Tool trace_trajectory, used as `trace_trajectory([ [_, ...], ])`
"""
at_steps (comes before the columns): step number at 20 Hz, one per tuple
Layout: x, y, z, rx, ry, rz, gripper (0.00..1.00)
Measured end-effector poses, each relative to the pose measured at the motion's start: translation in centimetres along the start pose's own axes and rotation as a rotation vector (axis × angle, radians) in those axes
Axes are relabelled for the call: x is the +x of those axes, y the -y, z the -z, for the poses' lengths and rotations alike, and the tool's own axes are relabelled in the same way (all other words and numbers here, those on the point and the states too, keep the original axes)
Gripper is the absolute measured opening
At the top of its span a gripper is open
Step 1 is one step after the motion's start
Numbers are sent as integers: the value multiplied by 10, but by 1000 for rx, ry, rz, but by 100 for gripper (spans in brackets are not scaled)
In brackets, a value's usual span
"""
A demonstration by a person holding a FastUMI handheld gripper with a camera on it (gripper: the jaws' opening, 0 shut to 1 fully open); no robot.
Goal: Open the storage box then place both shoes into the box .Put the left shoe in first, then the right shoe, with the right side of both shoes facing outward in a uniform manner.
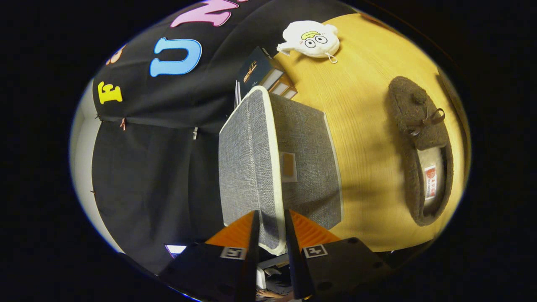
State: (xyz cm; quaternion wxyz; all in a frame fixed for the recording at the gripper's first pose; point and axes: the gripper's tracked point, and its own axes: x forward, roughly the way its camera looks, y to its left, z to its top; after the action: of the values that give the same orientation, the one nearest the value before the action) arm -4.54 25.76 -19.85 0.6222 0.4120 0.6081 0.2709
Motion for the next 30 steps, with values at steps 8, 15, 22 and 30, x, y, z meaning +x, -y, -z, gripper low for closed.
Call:
trace_trajectory([
  [8, -11, -13, 2, 8, -11, -49, 5],
  [15, -25, -41, -3, -27, 17, -70, 5],
  [22, -29, -88, -5, -232, 48, -70, 5],
  [30, -15, -173, -5, -345, 10, -110, 5],
])
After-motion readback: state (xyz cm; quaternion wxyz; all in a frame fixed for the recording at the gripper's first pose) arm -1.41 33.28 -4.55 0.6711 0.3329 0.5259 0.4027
